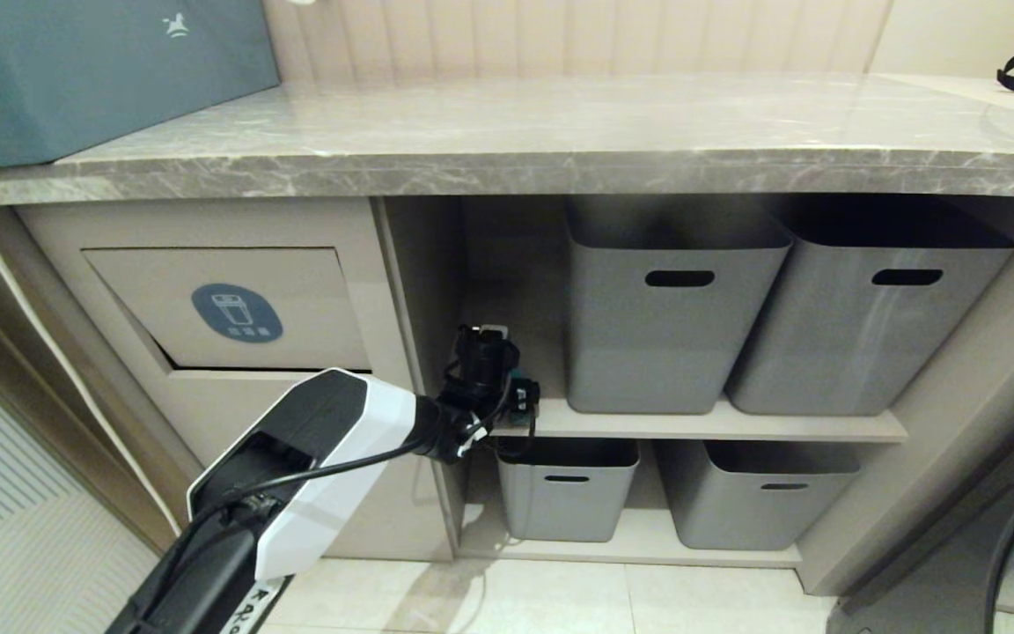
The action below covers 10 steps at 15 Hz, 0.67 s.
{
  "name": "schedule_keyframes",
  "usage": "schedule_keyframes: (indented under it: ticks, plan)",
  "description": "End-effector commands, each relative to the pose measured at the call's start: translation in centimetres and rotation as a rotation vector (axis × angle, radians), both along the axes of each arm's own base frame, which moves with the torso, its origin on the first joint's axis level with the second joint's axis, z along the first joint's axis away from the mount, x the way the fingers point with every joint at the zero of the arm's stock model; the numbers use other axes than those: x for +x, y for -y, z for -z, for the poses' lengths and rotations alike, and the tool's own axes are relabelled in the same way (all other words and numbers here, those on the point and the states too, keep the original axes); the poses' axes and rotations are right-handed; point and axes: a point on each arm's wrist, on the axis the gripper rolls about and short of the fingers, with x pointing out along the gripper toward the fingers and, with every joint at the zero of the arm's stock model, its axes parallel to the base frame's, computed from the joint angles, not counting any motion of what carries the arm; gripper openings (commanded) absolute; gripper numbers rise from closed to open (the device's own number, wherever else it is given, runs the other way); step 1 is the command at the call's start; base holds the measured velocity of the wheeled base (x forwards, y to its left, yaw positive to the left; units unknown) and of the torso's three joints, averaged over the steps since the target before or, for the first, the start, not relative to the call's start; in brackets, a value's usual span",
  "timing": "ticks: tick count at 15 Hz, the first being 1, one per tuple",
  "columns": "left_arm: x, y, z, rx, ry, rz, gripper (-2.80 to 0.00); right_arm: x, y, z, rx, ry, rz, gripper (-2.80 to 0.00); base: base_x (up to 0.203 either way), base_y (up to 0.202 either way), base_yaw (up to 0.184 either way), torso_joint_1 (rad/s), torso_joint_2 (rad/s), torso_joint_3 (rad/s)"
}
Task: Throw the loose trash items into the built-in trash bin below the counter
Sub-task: Pick up the garbage
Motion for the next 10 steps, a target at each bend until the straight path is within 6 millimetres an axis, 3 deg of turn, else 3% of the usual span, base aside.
schedule_keyframes:
  ticks: [1, 4, 5, 10]
  plan:
    - [0.40, -0.53, 0.50, 0.002, 0.003, -0.013, 0.00, 0.01, 0.00, 0.04, 0.000, -0.002, 0.000, -2.80, 0.000, 0.000, 0.000, 0.000, 0.00, 0.000]
    - [0.58, -0.49, 0.76, -0.012, 0.028, 0.003, 0.00, 0.01, 0.00, 0.04, 0.000, -0.002, 0.000, -2.80, 0.000, 0.000, 0.000, 0.000, 0.00, 0.000]
    - [0.60, -0.47, 0.80, -0.014, 0.033, 0.006, -2.78, 0.01, 0.00, 0.03, 0.000, 0.000, 0.000, -2.80, 0.000, 0.000, 0.000, 0.000, 0.00, 0.000]
    - [0.48, -0.24, 0.79, -0.003, 0.031, 0.057, -2.80, 0.01, 0.00, 0.03, 0.000, 0.000, 0.000, -2.80, 0.000, 0.000, 0.000, 0.000, 0.00, 0.000]
